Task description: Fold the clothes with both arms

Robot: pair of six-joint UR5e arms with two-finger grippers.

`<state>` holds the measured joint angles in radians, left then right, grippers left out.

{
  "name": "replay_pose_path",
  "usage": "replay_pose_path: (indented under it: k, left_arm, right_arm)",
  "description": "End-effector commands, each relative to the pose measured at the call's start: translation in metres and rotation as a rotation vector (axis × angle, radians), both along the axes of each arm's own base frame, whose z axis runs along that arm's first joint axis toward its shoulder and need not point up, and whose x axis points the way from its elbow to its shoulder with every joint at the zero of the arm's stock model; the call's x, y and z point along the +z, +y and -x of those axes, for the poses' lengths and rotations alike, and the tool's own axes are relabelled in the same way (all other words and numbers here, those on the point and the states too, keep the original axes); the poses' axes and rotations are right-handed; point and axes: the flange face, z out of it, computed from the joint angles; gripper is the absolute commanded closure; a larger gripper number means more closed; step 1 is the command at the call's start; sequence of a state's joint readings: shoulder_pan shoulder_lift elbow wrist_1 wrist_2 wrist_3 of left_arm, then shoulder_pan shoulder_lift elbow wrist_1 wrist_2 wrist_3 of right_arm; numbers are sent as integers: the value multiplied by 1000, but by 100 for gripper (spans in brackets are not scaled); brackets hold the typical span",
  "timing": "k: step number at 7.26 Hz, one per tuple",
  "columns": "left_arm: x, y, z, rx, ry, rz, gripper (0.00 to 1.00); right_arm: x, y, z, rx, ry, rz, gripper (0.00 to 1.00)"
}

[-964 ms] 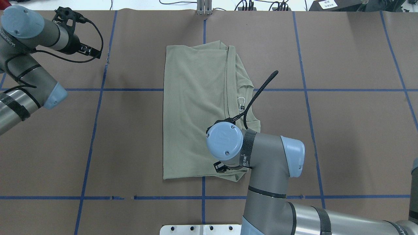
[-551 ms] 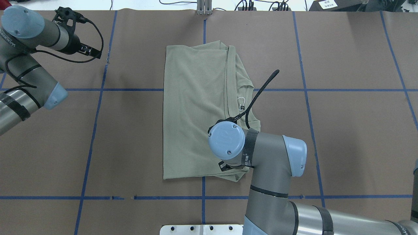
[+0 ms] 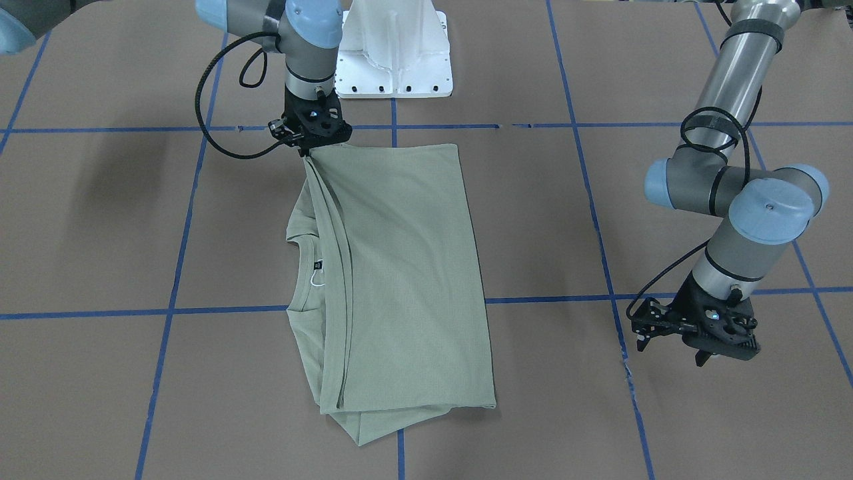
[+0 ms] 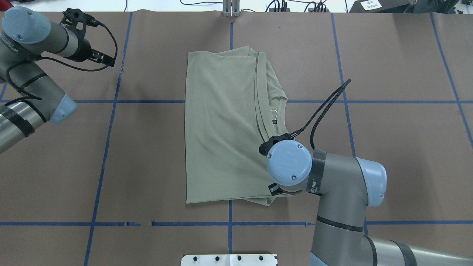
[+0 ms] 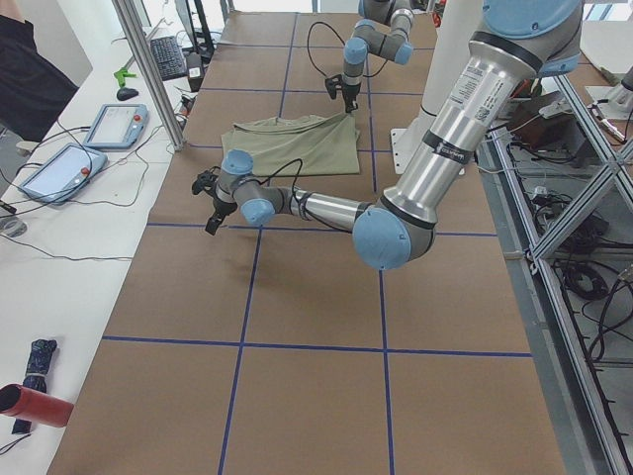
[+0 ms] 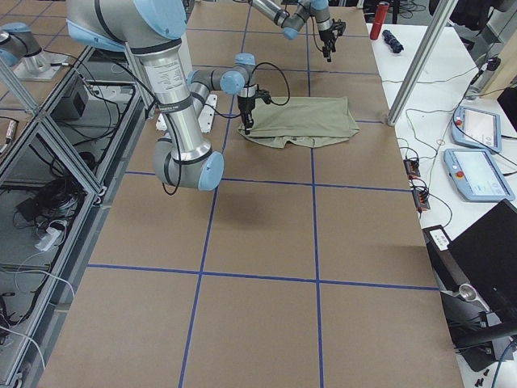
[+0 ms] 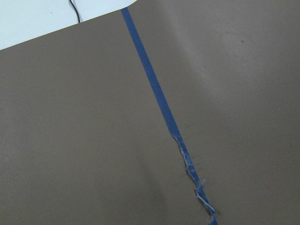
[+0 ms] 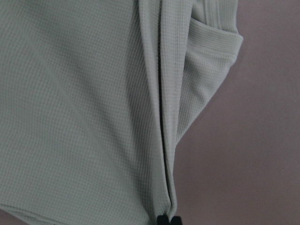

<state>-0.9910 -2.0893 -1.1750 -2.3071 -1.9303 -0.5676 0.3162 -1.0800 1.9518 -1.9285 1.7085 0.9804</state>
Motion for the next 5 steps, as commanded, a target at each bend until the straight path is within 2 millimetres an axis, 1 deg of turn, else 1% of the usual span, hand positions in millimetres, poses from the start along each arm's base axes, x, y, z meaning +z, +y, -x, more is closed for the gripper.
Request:
replay_pose_path:
  k: [1, 2, 3, 4, 5]
  left_arm:
    - [0, 0, 0, 0, 0, 0, 0]
    - [0, 0, 0, 0, 0, 0, 0]
    - [0, 0, 0, 0, 0, 0, 0]
    - [1, 0, 0, 0, -1, 1, 0]
    - [0, 0, 0, 1, 0, 0, 0]
  right_arm:
    - [19, 49, 21, 128, 30, 64, 52]
    - [21, 61, 35, 155, 48, -1, 1]
    - [17, 59, 33, 159, 37, -4, 0]
    - [2, 41, 26, 182, -35, -9, 0]
    - [-4, 12, 12, 207, -87, -6, 0]
